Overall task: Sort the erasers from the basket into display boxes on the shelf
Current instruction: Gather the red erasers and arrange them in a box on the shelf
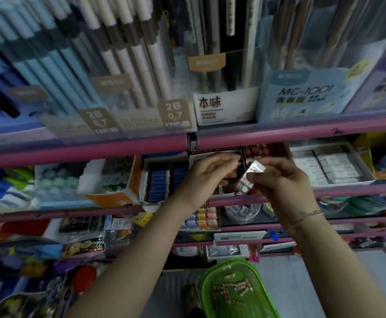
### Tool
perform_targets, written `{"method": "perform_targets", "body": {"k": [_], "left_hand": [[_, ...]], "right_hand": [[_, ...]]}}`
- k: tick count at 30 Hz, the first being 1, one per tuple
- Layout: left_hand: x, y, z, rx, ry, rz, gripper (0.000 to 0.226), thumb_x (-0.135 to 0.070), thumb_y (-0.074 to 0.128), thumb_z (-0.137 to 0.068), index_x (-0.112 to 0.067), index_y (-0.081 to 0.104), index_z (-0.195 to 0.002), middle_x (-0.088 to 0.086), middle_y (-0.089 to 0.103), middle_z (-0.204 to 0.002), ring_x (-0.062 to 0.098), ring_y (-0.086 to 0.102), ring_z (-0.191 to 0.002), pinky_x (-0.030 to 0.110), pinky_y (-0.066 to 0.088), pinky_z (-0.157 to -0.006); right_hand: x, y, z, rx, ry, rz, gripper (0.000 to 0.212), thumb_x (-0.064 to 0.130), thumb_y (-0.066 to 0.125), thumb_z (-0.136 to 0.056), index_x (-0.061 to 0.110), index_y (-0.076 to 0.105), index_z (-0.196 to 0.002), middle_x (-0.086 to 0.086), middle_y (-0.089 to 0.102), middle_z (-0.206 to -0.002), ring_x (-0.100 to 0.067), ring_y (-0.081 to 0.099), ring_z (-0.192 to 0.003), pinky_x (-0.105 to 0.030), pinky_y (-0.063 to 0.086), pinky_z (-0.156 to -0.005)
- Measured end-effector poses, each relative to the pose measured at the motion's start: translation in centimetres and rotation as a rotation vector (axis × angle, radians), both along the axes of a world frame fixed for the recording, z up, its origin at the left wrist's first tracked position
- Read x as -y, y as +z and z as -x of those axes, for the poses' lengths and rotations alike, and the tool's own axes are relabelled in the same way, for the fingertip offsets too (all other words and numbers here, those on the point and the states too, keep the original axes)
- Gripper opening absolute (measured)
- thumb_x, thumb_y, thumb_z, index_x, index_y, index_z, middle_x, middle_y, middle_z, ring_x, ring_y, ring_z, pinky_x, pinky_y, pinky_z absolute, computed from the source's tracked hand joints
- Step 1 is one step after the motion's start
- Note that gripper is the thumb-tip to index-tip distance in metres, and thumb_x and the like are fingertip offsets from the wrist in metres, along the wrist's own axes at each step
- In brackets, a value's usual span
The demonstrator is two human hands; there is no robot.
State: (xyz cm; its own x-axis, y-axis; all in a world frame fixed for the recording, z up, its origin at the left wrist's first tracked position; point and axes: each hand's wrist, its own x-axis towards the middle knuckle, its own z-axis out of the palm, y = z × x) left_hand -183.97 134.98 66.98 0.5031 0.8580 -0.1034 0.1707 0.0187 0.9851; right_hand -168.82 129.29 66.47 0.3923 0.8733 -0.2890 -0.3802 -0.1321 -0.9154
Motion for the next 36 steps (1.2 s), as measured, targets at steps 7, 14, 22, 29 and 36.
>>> {"method": "perform_targets", "body": {"k": [7,14,22,29,36], "left_hand": [[1.8,0.1,0.9,-0.037,0.134,0.036,0.021,-0.018,0.062,-0.091,-0.038,0.065,-0.095,-0.005,0.071,-0.092,0.008,0.069,-0.083,0.019,0.055,-0.071],[1.7,-1.3,2.1,0.170,0.420,0.301,0.012,-0.013,0.064,-0.089,-0.005,0.060,-0.098,0.007,0.073,-0.086,0.018,0.072,-0.078,0.020,0.055,-0.064],[-0.4,-3.1,3.5,-0.745,-0.060,-0.837,0.019,-0.022,0.061,-0.091,-0.012,0.072,-0.104,0.000,0.068,-0.113,0.019,0.062,-0.103,0.031,0.041,-0.093],[-0.9,-4.1,4.7,-0.757,-0.173,-0.878,0.030,-0.031,0.050,-0.095,-0.014,0.072,-0.107,0.004,0.067,-0.121,0.016,0.058,-0.117,0.034,0.022,-0.106],[-0.9,-4.2,4.8,-0.772,-0.195,-0.886,0.029,-0.027,0.053,-0.096,-0.012,0.070,-0.113,0.005,0.063,-0.127,0.018,0.056,-0.121,0.042,0.029,-0.111]], "right_hand": [[-0.2,1.1,2.4,0.498,0.321,-0.066,0.039,-0.007,0.067,-0.075,0.026,0.065,-0.096,-0.006,0.068,-0.076,-0.017,0.066,-0.071,-0.034,0.057,-0.062],[-0.3,0.2,2.3,0.925,0.375,-0.071,0.030,0.016,0.078,-0.074,0.018,0.066,-0.101,0.003,0.061,-0.094,-0.014,0.061,-0.082,-0.025,0.051,-0.076],[-2.8,0.1,-1.1,1.393,0.576,-0.009,0.026,0.022,0.076,-0.075,0.021,0.071,-0.101,-0.002,0.070,-0.106,-0.021,0.062,-0.094,-0.016,0.036,-0.079],[-3.6,0.0,-1.2,1.495,0.752,0.030,0.027,0.006,0.062,-0.080,0.025,0.073,-0.096,0.000,0.069,-0.108,-0.019,0.062,-0.100,-0.014,0.037,-0.083],[-2.4,-1.5,-0.9,1.643,0.747,-0.035,0.030,0.015,0.057,-0.083,0.025,0.066,-0.111,-0.002,0.066,-0.112,-0.025,0.050,-0.109,-0.032,0.039,-0.093]]}}
